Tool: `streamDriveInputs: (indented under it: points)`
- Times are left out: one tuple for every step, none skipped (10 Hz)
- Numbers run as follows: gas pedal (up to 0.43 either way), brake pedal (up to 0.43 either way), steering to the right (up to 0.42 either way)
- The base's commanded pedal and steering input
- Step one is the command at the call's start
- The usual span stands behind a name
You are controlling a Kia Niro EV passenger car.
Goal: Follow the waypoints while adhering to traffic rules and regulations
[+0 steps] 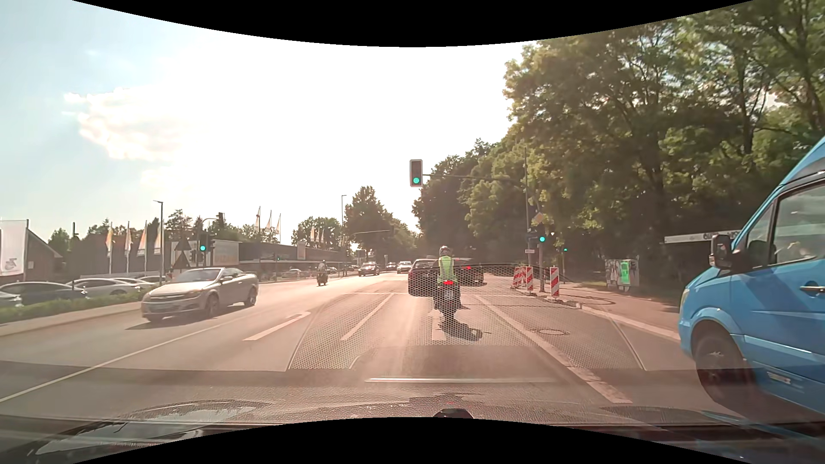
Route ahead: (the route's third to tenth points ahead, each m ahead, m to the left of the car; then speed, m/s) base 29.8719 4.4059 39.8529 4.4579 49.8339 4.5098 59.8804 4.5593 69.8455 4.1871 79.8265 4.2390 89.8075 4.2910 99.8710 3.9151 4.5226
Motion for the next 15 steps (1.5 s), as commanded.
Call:
streamDriveInputs:
  points:
    - [0.169, 0.0, 0.005]
    - [0.169, 0.0, 0.006]
    - [0.177, 0.0, 0.007]
    - [0.197, 0.0, 0.006]
    - [0.197, 0.0, 0.007]
    - [0.197, 0.0, 0.007]
    - [0.209, 0.0, 0.006]
    - [0.228, 0.0, 0.007]
    - [0.228, 0.0, 0.007]
    - [0.248, 0.0, 0.006]
    - [0.26, 0.0, 0.006]
    - [0.26, 0.0, 0.006]
    - [0.26, 0.0, 0.006]
    - [0.26, 0.0, 0.006]
    - [0.268, 0.0, 0.006]
